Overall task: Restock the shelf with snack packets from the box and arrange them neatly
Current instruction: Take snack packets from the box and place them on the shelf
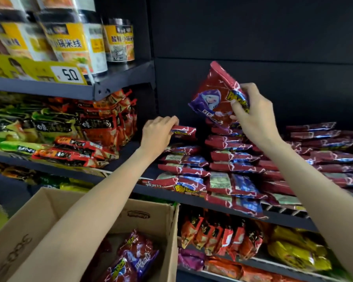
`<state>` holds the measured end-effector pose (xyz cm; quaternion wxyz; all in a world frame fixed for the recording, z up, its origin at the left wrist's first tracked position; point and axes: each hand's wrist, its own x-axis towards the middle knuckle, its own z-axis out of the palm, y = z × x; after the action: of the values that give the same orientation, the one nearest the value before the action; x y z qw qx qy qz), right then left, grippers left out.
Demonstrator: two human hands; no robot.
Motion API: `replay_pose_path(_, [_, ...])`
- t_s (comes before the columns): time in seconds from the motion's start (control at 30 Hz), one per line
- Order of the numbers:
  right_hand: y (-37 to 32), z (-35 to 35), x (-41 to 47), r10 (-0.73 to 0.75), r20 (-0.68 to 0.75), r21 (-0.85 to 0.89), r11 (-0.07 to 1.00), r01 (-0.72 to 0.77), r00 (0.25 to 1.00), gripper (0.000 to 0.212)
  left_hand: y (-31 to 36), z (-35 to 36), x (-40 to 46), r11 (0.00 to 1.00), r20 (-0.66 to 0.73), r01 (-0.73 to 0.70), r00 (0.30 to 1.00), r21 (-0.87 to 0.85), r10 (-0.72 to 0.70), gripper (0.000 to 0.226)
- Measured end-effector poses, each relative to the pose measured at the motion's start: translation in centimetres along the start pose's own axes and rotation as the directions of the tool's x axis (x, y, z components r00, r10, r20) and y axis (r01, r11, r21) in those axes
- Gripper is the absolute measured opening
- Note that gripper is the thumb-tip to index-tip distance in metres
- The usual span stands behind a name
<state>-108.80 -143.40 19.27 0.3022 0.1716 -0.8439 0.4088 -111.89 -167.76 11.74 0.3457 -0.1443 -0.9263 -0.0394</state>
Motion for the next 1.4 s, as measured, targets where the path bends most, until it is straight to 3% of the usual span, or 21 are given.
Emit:
replay_pose_path(0.13, [0.6, 2.0, 1.6, -0.040, 0.019, -0.035, 0.999, 0.040, 0.999, 0.023, 0.4, 1.9, 0.5, 0.963, 0.265, 0.071, 0.964, -0.260, 0.001, 0.027])
replay_pose_path(0.23, [1.1, 4.0, 2.4, -0.076, 0.062, -0.076, 0.994, 0.080, 0.995, 0.023, 0.6, 2.2, 0.5, 0.888, 0.581, 0.169, 0.804, -0.428, 0.127, 0.039])
replay_pose_path(0.3, [1.5, 5.5, 2.8, -0.099, 0.111, -0.107, 0.988, 0.111, 0.989, 0.026, 0.3, 2.4, 0.4, 0.832, 0.668, 0.296, 0.735, -0.470, 0.116, 0.041])
replay_pose_path(0.43, [2.1, 8.6, 3.2, -0.149, 0.195, -0.114, 0.978, 0.174, 0.969, 0.031, -0.9, 2.7, -0.4, 0.869, 0.554, 0.205, 0.828, -0.450, 0.091, 0.039])
replay_pose_path(0.53, [2.7, 10.4, 3.3, -0.147, 0.271, -0.114, 0.976, 0.183, 0.951, 0.036, -1.3, 2.6, -1.6, 0.861, 0.429, 0.217, 0.903, -0.460, 0.002, 0.037])
replay_pose_path(0.6, [3.9, 10.9, 3.2, -0.094, 0.353, -0.224, 0.958, 0.181, 0.931, 0.041, -1.3, 2.5, -2.3, 0.842, 0.443, 0.287, 0.894, -0.457, -0.065, 0.037])
replay_pose_path(0.73, [5.4, 10.9, 2.4, 0.001, 0.569, -0.360, 0.899, 0.249, 0.822, 0.043, -1.2, 2.3, -2.9, 0.833, 0.571, 0.424, 0.804, -0.357, -0.165, 0.045])
replay_pose_path(0.87, [4.6, 10.8, 2.6, 0.160, 0.725, -0.491, 0.802, 0.340, 0.670, 0.051, -0.9, 2.1, -2.7, 0.790, 0.498, 0.439, 0.844, -0.427, -0.200, 0.039])
replay_pose_path(0.93, [4.4, 10.9, 2.9, 0.219, 0.747, -0.513, 0.790, 0.335, 0.628, 0.055, -0.3, 1.8, -2.7, 0.798, 0.488, 0.411, 0.856, -0.441, -0.171, 0.039])
replay_pose_path(1.03, [3.9, 10.6, 2.5, 0.195, 0.711, -0.526, 0.785, 0.327, 0.676, 0.047, 0.2, 1.3, -2.7, 0.839, 0.476, 0.364, 0.867, -0.403, -0.147, 0.042])
replay_pose_path(1.2, [0.6, 8.0, -0.4, -0.016, 0.494, -0.484, 0.826, 0.290, 0.870, 0.034, -0.9, -0.7, -3.4, 0.861, 0.398, 0.347, 0.898, -0.373, -0.190, 0.036])
replay_pose_path(1.3, [-2.6, 6.3, -4.5, -0.180, 0.259, -0.407, 0.870, 0.276, 0.949, 0.027, -1.6, -3.7, -5.8, 0.911, 0.140, 0.213, 0.975, -0.352, -0.174, 0.026])
replay_pose_path(1.4, [-6.3, 6.0, -10.0, -0.240, 0.104, -0.226, 0.939, 0.258, 0.965, 0.026, -2.2, -7.3, -9.9, 0.951, -0.090, 0.054, 0.992, -0.306, -0.085, 0.021])
